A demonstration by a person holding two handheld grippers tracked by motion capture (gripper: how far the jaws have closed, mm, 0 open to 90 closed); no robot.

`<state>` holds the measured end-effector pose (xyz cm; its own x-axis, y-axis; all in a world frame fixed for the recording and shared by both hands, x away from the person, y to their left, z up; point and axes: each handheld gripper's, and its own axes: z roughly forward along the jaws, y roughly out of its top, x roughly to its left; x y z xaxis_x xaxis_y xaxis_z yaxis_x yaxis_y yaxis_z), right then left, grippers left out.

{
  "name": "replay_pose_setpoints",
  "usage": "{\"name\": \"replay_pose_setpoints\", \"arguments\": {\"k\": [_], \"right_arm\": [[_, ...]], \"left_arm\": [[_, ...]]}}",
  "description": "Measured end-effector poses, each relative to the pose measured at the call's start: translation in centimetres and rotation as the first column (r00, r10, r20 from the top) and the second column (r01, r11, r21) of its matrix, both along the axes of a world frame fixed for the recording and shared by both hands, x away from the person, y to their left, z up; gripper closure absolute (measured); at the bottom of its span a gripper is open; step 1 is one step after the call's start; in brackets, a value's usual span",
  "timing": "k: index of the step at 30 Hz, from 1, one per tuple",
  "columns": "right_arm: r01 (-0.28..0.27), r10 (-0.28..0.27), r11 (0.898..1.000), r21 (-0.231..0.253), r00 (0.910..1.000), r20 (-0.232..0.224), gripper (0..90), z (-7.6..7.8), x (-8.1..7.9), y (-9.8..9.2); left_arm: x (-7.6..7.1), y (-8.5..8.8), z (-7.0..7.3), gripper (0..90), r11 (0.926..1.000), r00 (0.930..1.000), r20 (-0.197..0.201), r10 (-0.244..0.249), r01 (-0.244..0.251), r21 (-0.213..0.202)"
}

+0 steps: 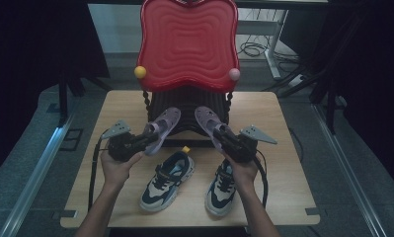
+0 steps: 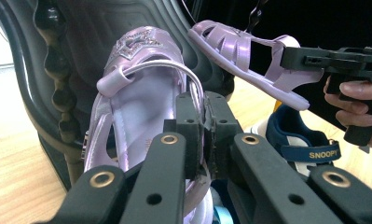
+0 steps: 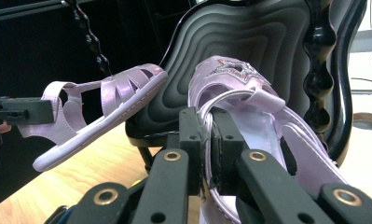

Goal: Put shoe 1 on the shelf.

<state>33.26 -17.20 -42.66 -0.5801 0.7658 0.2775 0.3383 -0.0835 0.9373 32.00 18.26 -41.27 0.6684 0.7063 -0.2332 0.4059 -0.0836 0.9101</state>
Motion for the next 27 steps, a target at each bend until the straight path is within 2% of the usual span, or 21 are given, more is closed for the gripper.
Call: {"name": "replay_pose_setpoints", "arguments": {"k": [9, 19, 27], "right_arm": [[0.006, -0.006, 1.000, 0.006, 1.0000, -0.007, 85.1, -0.4, 1.0, 0.8], [0.024, -0.024, 0.999, 0.027, 0.9997, 0.004, 85.0, -0.4, 1.7, 1.4], [0.033, -0.034, 0.999, 0.021, 0.9993, 0.016, 85.0, -0.1, 2.3, 2.0]], "left_arm": [[1.0, -0.8, 0.0, 85.6, 1.0000, 1.0000, 0.007, -0.001, 0.001, 0.005], [1.7, -1.5, -0.2, 85.4, 0.9999, 0.9997, 0.021, 0.011, -0.011, -0.001], [2.4, -1.9, -0.2, 85.4, 0.9996, 0.9993, 0.028, 0.026, -0.026, -0.006]]}}
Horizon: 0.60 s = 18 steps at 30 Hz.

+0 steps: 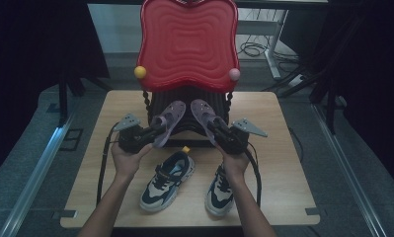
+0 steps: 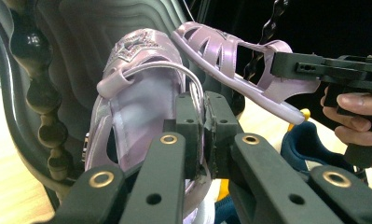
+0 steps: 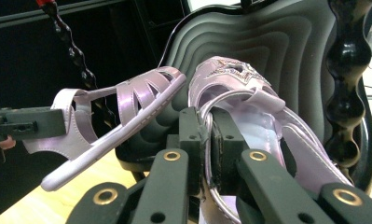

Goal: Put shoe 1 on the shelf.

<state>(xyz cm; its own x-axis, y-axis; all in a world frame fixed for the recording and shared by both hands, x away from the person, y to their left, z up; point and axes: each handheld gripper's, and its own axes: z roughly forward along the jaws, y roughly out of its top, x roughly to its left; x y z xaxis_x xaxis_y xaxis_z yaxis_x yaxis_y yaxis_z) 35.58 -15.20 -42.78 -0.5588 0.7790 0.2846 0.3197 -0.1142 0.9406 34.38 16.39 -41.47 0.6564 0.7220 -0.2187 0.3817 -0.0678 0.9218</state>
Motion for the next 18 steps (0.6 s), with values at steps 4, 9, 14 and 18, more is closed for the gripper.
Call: {"name": "replay_pose_setpoints", "arguments": {"k": [4, 9, 14, 18], "right_arm": [[0.003, -0.003, 1.000, 0.002, 1.0000, 0.004, 85.0, 0.0, 0.2, 0.2], [0.008, -0.008, 1.000, -0.004, 0.9999, 0.014, 85.0, 0.4, 0.4, 0.6], [0.020, -0.020, 1.000, -0.008, 0.9993, 0.030, 85.0, 1.0, 0.9, 1.1], [0.032, -0.032, 0.999, -0.008, 0.9987, 0.040, 85.0, 1.2, 1.2, 1.4]], "left_arm": [[0.3, -0.2, 0.1, 85.3, 1.0000, 1.0000, 0.004, 0.002, -0.002, 0.003], [0.7, -0.4, 0.3, 85.3, 0.9999, 0.9998, 0.015, 0.009, -0.009, 0.006], [1.1, -0.6, 0.6, 85.3, 0.9997, 0.9992, 0.031, 0.024, -0.024, -0.007], [1.7, -0.8, 0.6, 85.3, 0.9994, 0.9989, 0.034, 0.031, -0.031, -0.017]]}}
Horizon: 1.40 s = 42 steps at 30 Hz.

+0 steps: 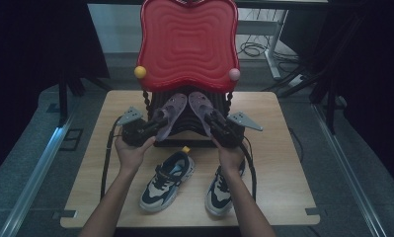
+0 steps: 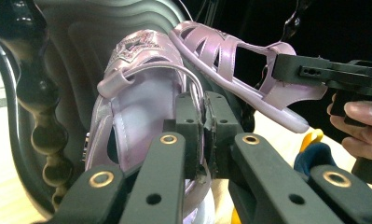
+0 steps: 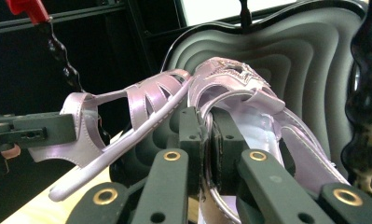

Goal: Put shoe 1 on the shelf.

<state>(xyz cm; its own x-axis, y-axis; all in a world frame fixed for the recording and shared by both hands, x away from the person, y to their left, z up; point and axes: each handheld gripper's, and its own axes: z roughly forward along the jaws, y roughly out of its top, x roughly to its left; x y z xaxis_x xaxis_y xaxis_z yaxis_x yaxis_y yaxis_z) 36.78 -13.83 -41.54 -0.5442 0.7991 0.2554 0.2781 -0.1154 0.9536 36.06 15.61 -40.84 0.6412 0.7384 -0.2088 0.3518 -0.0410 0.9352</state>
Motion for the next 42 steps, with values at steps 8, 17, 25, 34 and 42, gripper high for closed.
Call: {"name": "replay_pose_setpoints", "arguments": {"k": [8, 17, 25, 34, 42], "right_arm": [[0.025, -0.025, 1.000, -0.004, 0.9996, 0.011, 84.9, 0.4, 0.7, 0.4], [0.056, -0.056, 0.998, 0.004, 0.9984, 0.013, 84.9, 0.1, 1.4, 0.6], [0.065, -0.065, 0.998, -0.010, 0.9977, 0.021, 84.8, 0.0, 1.9, 1.2], [0.070, -0.069, 0.997, -0.027, 0.9973, 0.026, 84.9, 0.0, 2.4, 2.2], [0.080, -0.079, 0.996, -0.036, 0.9960, 0.042, 84.9, 0.1, 2.7, 2.7]], "left_arm": [[0.7, -0.3, 0.3, 85.3, 0.9999, 0.9998, 0.017, 0.014, -0.014, -0.001], [1.4, -0.3, 0.4, 85.1, 0.9995, 0.9991, 0.028, 0.033, -0.033, -0.003], [2.1, -0.5, -0.3, 85.0, 0.9991, 0.9989, 0.022, 0.042, -0.042, -0.005], [2.7, -0.9, -0.4, 85.0, 0.9988, 0.9985, 0.024, 0.049, -0.049, -0.001], [3.1, -1.6, 0.0, 84.9, 0.9988, 0.9975, 0.056, 0.044, -0.045, 0.020]]}}
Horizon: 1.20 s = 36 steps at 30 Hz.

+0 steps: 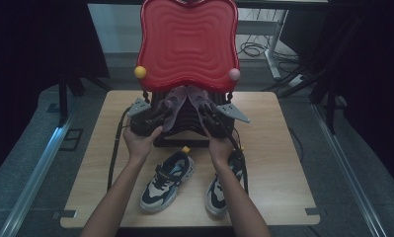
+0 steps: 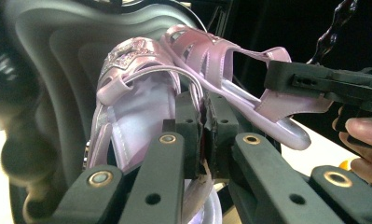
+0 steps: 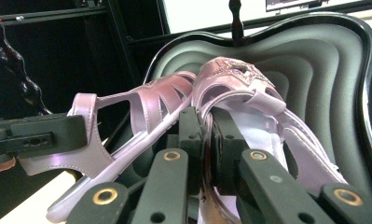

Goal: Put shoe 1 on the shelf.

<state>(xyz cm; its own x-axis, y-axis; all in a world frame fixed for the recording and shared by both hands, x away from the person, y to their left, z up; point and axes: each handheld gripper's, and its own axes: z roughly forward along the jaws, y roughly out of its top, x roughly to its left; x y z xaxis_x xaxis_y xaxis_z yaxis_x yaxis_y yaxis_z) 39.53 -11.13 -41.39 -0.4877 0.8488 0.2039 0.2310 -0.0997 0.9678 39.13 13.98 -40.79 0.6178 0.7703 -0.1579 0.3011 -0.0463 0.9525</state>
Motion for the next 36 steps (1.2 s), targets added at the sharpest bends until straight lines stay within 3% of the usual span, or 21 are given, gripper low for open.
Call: {"name": "replay_pose_setpoints", "arguments": {"k": [29, 36], "right_arm": [[0.017, -0.016, 1.000, -0.019, 0.9973, 0.071, 84.9, -1.3, 1.6, 1.6], [0.033, -0.030, 0.998, -0.046, 0.9977, 0.061, 82.7, -1.8, 1.8, 1.5]], "left_arm": [[1.2, -0.9, -0.6, 84.7, 0.9989, 0.9963, 0.080, 0.031, -0.034, 0.033], [1.1, -1.6, -1.6, 84.2, 0.9964, 0.9955, 0.093, 0.018, -0.025, 0.080]]}}
